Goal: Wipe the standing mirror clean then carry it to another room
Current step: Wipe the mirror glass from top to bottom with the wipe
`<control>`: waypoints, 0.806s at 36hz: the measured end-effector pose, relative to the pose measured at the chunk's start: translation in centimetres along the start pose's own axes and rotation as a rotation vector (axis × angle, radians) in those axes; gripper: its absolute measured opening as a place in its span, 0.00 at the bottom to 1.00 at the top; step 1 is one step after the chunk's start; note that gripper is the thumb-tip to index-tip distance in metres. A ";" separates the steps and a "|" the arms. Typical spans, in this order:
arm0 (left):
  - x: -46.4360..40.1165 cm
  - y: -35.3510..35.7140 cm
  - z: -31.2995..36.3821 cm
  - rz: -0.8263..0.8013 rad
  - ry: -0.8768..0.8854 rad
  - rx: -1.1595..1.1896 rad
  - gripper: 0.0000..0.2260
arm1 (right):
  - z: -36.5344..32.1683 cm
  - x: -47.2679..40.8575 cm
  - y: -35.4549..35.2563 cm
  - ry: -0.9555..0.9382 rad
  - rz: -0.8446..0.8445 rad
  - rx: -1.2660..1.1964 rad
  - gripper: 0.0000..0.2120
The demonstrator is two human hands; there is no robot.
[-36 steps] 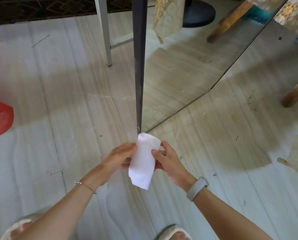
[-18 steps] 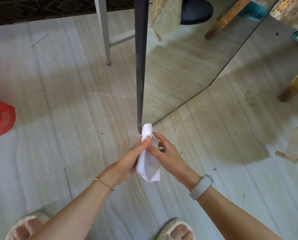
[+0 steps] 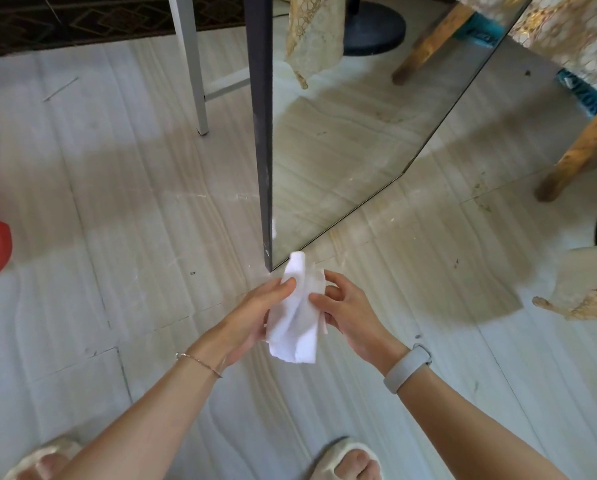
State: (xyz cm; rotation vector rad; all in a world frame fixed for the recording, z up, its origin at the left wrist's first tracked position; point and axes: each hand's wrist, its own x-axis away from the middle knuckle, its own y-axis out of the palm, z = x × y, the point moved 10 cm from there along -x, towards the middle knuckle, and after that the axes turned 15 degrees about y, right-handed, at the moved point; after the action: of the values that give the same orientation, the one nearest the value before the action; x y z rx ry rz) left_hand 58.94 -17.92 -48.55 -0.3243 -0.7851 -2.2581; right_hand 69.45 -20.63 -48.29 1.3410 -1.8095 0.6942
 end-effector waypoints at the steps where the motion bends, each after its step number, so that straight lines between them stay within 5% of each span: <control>1: 0.1 0.3 0.2 -0.020 0.014 0.035 0.21 | -0.3 0.1 -0.3 -0.009 0.013 -0.006 0.18; 6: 0.3 -2.0 0.3 0.153 0.037 -0.116 0.34 | -1.7 0.6 -2.3 -0.095 0.139 0.003 0.18; 11: 0.3 -2.0 1.6 0.135 0.129 -0.202 0.41 | -2.1 1.2 -3.9 -0.156 0.234 0.066 0.14; 15: 1.0 -3.4 2.2 0.190 0.140 -0.252 0.29 | -1.5 1.0 -4.1 -0.150 0.184 0.169 0.14; 18: 1.2 -3.1 2.2 0.176 0.136 -0.324 0.19 | -0.4 0.8 -2.2 -0.067 -0.005 0.220 0.10; 22: 0.8 -2.2 2.4 0.127 0.149 -0.418 0.18 | 1.5 0.6 -0.3 0.043 -0.077 0.523 0.24; 26: 0.1 -2.8 2.5 0.108 0.100 -0.862 0.16 | 0.6 0.6 -1.0 -0.012 0.063 0.770 0.08; 29: -0.1 -3.1 3.0 0.182 0.104 -0.912 0.04 | -1.0 0.8 -1.9 -0.119 0.102 0.785 0.05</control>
State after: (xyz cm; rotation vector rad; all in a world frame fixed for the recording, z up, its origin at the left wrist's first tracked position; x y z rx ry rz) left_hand 56.83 -14.29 -47.59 -0.6504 0.3670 -2.2972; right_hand 71.39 -20.85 -47.08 1.8098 -1.7697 1.5114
